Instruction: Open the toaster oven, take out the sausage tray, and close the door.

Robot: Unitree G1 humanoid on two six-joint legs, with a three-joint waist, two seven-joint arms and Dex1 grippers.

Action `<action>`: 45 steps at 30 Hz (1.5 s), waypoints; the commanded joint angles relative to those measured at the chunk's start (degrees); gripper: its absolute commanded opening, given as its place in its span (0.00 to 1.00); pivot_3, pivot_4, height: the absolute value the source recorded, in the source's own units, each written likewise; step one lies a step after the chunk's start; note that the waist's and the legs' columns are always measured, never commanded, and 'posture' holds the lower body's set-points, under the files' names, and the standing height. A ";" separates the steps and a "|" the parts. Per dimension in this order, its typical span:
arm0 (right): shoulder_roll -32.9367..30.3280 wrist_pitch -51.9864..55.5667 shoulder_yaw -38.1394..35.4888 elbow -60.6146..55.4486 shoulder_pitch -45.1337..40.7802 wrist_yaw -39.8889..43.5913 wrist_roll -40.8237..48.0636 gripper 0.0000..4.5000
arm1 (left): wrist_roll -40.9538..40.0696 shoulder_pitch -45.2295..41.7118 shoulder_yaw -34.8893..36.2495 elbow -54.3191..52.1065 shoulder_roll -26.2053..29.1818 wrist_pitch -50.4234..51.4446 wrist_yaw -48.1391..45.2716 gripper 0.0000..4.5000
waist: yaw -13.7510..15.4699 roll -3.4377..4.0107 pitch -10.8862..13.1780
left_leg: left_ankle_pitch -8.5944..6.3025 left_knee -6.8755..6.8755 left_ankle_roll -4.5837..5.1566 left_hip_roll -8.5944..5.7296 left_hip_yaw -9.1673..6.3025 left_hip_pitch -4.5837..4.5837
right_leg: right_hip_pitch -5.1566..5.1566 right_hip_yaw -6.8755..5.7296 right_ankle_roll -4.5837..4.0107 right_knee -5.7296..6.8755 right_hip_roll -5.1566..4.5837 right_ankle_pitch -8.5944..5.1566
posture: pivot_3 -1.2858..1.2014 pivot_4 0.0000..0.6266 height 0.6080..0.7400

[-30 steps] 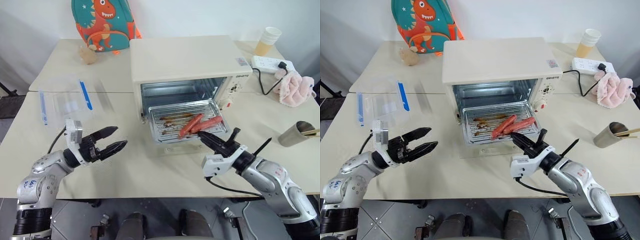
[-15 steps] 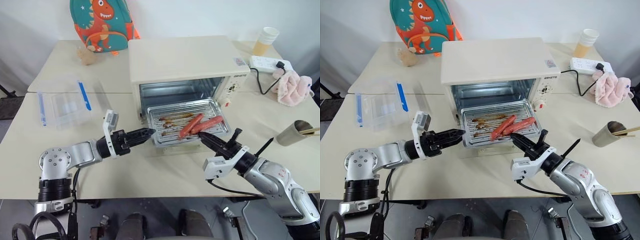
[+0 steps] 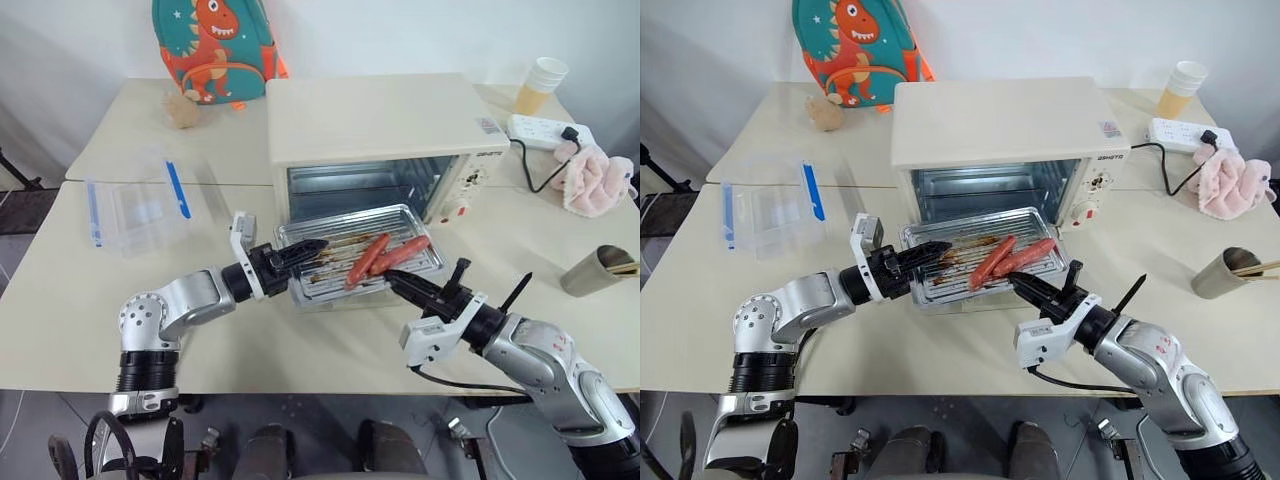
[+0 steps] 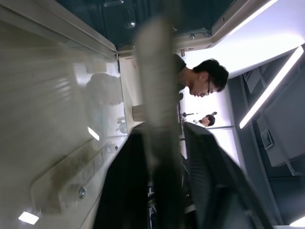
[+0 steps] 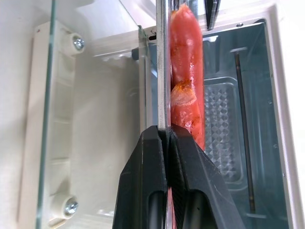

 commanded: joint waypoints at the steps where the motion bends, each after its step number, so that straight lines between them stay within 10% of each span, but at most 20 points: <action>1: -0.26 -1.03 -0.93 -1.52 -0.76 -0.33 1.29 0.00 | -2.50 0.33 0.57 -0.09 -1.06 1.04 -0.27 0.02 | 0.13 0.00 0.00 | 0.00 0.00 0.00 0.00 0.01 -0.01 | 0.00 0.00 0.00 -0.02 0.01 0.00 | 0.52 0.24 1.00; 6: 0.57 1.08 -0.69 -2.05 -0.20 2.59 7.37 0.00 | -2.50 -0.03 1.78 1.26 -2.01 3.49 -1.52 0.01 | 0.29 0.00 0.00 | 0.01 0.00 0.01 0.00 0.04 -0.02 | 0.01 0.00 0.00 -0.05 0.03 0.00 | 0.52 0.24 1.00; 16: -5.72 -5.36 -5.21 -3.46 6.25 11.15 26.48 0.69 | -2.50 0.95 6.78 7.68 5.75 13.94 -12.04 0.00 | 0.23 0.00 0.00 | 0.01 -0.01 0.01 0.01 0.11 -0.01 | 0.01 0.01 0.00 -0.10 0.07 0.00 | 0.52 0.24 1.00; 28: -13.79 -17.58 -12.12 19.18 10.78 24.07 47.89 0.65 | -2.50 21.44 17.31 7.08 28.46 17.20 -34.95 0.00 | -1.22 0.02 0.02 | 0.00 -0.12 0.00 0.10 0.17 0.09 | 0.00 0.24 -0.04 -0.17 0.09 -0.03 | 0.52 0.24 1.00; 37: -12.63 7.93 -13.49 28.43 3.86 37.52 68.31 0.01 | -2.50 36.20 28.45 3.04 26.69 11.62 -35.76 0.00 | -1.15 0.08 0.06 | 0.01 -0.11 0.03 0.33 0.16 0.07 | -0.01 0.30 -0.08 -0.18 -0.02 -0.04 | 0.52 0.24 1.00; 45: -11.14 12.88 -10.77 44.25 -6.93 44.26 61.75 0.01 | -2.50 44.16 36.69 -1.64 21.38 8.31 -35.55 0.00 | -1.26 0.12 0.08 | -0.03 -0.11 0.11 0.24 0.25 0.05 | -0.03 0.35 -0.08 -0.26 -0.08 -0.04 | 0.52 0.24 1.00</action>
